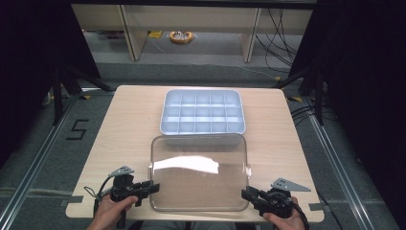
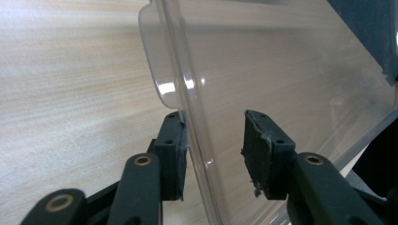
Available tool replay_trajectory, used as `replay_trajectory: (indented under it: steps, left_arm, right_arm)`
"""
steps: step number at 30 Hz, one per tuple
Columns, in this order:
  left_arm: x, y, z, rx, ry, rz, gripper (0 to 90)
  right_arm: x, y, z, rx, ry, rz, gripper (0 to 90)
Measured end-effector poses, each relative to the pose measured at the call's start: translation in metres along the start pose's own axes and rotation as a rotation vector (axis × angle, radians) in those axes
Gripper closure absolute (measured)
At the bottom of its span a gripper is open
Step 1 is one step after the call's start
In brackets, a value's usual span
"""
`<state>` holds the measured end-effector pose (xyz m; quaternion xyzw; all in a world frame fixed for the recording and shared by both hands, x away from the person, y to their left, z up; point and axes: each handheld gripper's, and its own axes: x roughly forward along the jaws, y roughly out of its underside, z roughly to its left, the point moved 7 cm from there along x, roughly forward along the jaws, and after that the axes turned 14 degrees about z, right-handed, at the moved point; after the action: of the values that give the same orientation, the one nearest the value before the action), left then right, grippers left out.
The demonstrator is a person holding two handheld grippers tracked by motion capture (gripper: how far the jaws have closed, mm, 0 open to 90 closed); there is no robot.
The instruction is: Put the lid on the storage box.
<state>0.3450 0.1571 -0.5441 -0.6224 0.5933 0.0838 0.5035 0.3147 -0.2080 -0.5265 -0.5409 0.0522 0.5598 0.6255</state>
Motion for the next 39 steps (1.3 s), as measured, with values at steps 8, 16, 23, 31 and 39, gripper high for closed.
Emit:
replay_trajectory:
  steps: [8,16,23,31,39]
  left_arm:
    - [-0.003,-0.004,-0.012,0.060,-0.038,-0.032,64.7]
    - [-0.019,-0.025,-0.019,0.124,-0.100,-0.092,65.1]
    - [-0.031,-0.067,-0.022,0.164,-0.147,-0.146,65.0]
    - [-0.029,-0.131,-0.007,0.118,-0.156,-0.152,64.3]
    - [-0.022,-0.169,0.006,0.108,-0.171,-0.179,63.5]
  right_arm:
    - [-0.002,0.001,-0.004,0.073,0.040,0.025,68.2]
    - [0.003,-0.010,-0.008,0.041,0.082,0.011,67.9]
    - [0.004,-0.047,-0.017,0.009,0.101,-0.043,67.7]
    - [0.002,-0.097,-0.029,0.017,0.131,-0.105,67.3]
    - [0.002,-0.147,-0.043,0.034,0.164,-0.152,66.7]
